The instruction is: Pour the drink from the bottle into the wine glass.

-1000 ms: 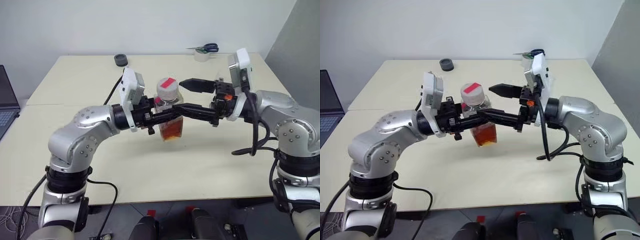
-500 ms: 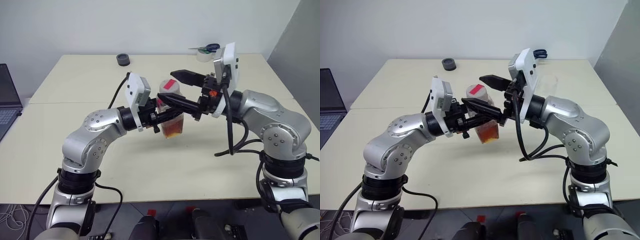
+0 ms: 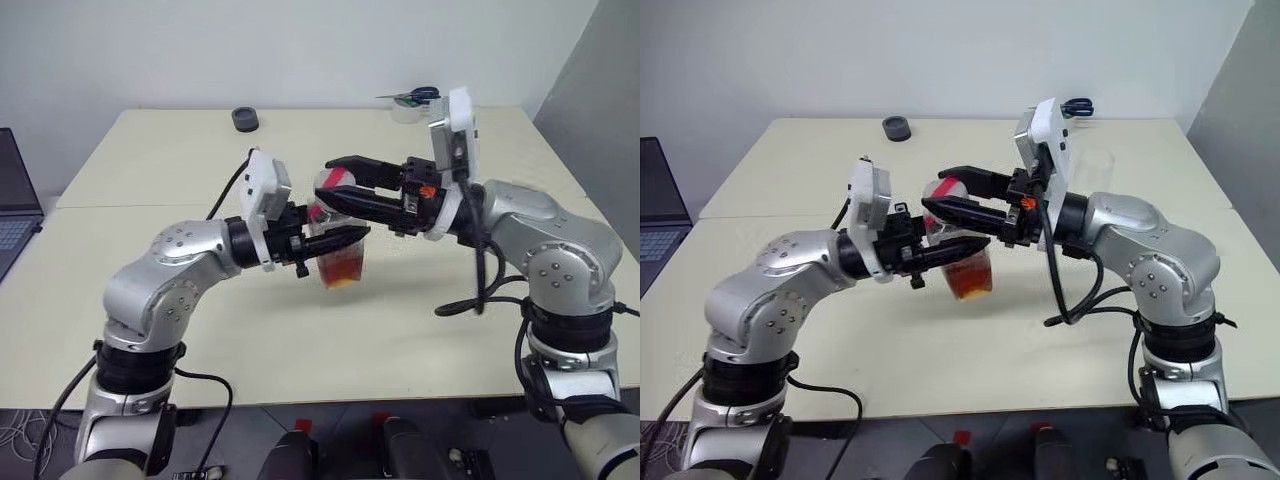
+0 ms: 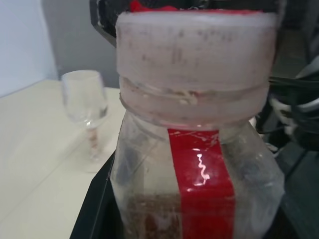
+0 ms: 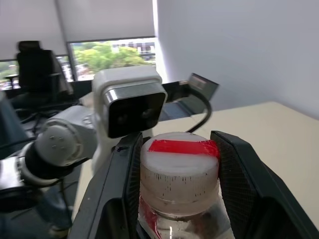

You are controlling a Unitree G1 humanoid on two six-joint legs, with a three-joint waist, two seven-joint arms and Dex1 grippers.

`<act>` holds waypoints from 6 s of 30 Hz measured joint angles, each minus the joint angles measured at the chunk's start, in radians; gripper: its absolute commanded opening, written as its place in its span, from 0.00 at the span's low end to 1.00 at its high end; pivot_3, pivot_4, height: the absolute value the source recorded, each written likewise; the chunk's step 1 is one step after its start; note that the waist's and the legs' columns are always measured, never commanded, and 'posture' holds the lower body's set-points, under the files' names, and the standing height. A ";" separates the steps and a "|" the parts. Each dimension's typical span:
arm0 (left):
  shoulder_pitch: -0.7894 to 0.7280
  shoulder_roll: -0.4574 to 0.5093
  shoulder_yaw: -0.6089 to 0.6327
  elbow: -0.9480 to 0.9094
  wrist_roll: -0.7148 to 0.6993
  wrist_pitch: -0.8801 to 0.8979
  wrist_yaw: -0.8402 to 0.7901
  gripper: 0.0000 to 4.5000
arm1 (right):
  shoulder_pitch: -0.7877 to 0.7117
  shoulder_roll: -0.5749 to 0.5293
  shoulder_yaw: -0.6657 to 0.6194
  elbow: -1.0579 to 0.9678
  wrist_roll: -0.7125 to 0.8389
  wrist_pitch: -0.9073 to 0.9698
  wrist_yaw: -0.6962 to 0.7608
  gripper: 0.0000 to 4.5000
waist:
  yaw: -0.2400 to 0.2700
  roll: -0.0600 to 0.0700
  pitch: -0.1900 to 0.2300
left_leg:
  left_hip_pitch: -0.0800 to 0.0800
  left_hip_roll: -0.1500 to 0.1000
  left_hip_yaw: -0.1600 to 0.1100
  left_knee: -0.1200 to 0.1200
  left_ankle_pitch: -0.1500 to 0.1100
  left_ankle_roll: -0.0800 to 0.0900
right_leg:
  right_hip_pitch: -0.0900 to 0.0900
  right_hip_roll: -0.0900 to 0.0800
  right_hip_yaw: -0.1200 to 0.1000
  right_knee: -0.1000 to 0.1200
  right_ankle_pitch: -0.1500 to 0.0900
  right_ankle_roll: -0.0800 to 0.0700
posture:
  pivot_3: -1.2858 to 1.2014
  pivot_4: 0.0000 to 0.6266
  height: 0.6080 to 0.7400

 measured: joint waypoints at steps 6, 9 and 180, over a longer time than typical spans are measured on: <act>-0.081 0.018 0.031 -0.001 -0.091 0.058 -0.036 0.39 | -0.122 -0.010 0.000 0.135 0.022 -0.011 0.181 0.41 | -0.001 0.000 0.000 | 0.001 0.000 0.000 0.000 0.000 0.000 | 0.001 0.000 0.000 -0.001 0.000 0.000 | 0.52 0.24 1.00; -0.084 0.029 0.028 0.002 -0.095 0.064 -0.057 0.39 | -0.134 -0.016 0.012 0.161 0.012 -0.025 0.229 0.41 | 0.000 0.000 0.000 | 0.001 0.000 0.000 0.000 0.000 0.000 | 0.001 0.000 0.000 -0.001 0.000 0.000 | 0.52 0.24 1.00; -0.089 -0.010 -0.060 0.108 0.035 -0.034 -0.107 0.39 | -0.175 0.002 0.012 0.194 -0.082 -0.015 0.030 0.99 | 0.000 0.000 0.000 | 0.000 0.000 0.000 0.000 0.000 0.000 | 0.000 -0.001 0.001 0.000 0.000 0.000 | 0.52 0.24 1.00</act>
